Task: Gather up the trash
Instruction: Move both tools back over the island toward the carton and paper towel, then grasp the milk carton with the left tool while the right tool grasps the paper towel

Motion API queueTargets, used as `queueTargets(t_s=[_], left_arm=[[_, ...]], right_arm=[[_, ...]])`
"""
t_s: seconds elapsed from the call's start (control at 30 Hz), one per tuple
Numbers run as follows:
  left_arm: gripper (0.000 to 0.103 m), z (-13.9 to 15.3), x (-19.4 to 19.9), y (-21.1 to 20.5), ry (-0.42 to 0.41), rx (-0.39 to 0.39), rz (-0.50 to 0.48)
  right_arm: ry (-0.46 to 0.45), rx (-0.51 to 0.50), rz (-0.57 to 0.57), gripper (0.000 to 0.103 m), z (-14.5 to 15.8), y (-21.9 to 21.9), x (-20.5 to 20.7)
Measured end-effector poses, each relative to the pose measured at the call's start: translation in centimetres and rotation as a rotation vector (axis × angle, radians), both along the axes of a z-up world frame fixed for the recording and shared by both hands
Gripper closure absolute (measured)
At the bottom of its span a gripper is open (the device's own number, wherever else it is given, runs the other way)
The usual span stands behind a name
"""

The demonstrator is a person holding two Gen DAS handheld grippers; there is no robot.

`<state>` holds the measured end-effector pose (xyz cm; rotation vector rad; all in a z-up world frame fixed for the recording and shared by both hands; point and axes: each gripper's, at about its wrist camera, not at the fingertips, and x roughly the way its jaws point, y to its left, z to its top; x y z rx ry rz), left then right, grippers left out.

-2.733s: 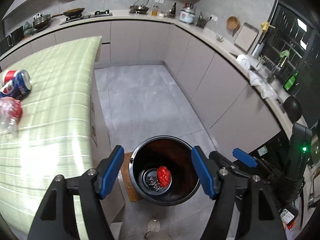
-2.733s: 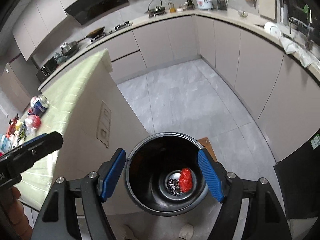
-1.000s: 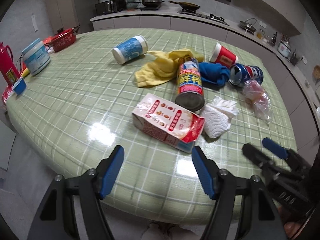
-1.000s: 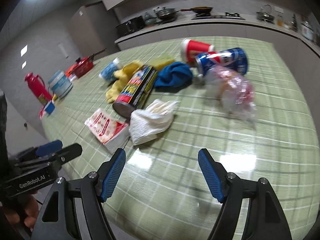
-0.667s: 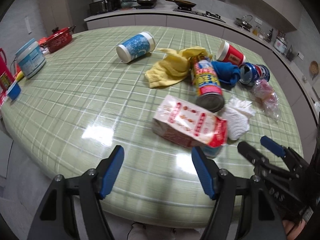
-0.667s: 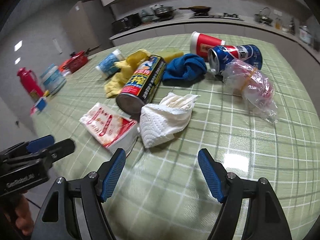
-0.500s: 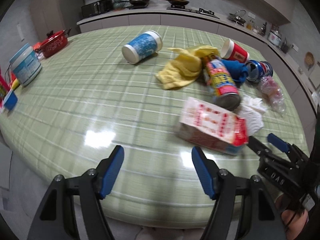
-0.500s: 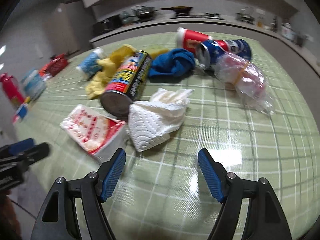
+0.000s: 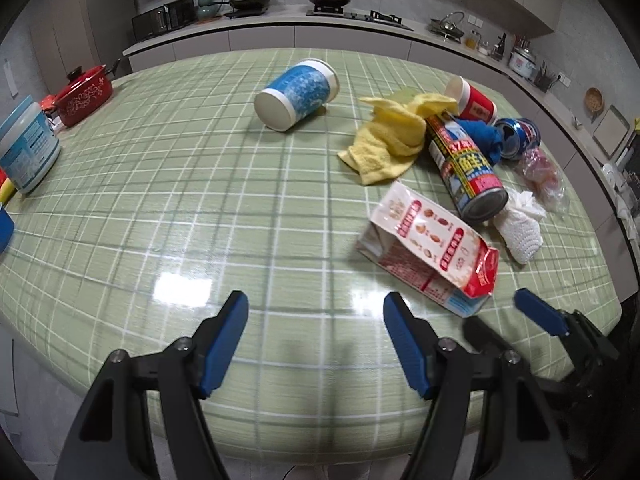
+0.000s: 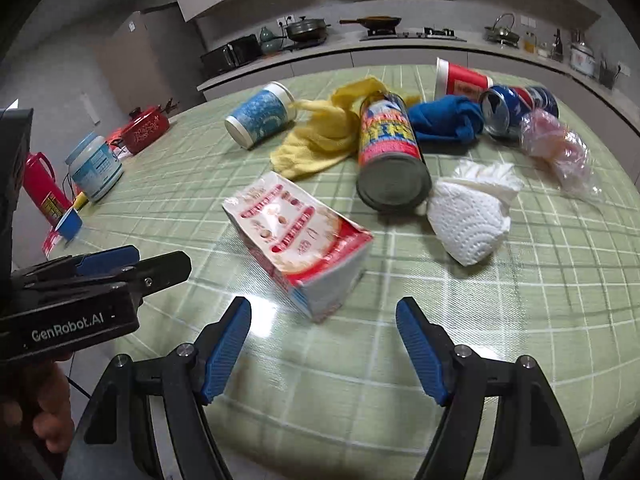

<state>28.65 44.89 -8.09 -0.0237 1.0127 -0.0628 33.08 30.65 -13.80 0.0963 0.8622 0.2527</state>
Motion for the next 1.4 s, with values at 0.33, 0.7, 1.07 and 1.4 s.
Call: queueTargets(t_s=[0.33,0.7,1.07,1.4], left_arm=[[0.032,0.3,0.4,-1.0,-0.002,-0.015,-0.031],[0.032,-0.1,0.8,1.1,0.011,-0.008,0.065],[0.032,0.6,1.6,-1.5,0.006,-0.058,-0.014],[0.032,-0.4,4.0,-5.4,0.081,-0.152,0.072]], right_arm=[[0.015,-0.091,-0.225,0.026,0.0,-5.4,1.2],[0.043,0.000,0.002,0.026,-1.3,0.3,2.2],[-0.013,-0.035,-0.103,0.026,0.8,-2.8,1.6],[-0.010,-0.023,-0.165,0.026,1.6,-9.1,3.4]])
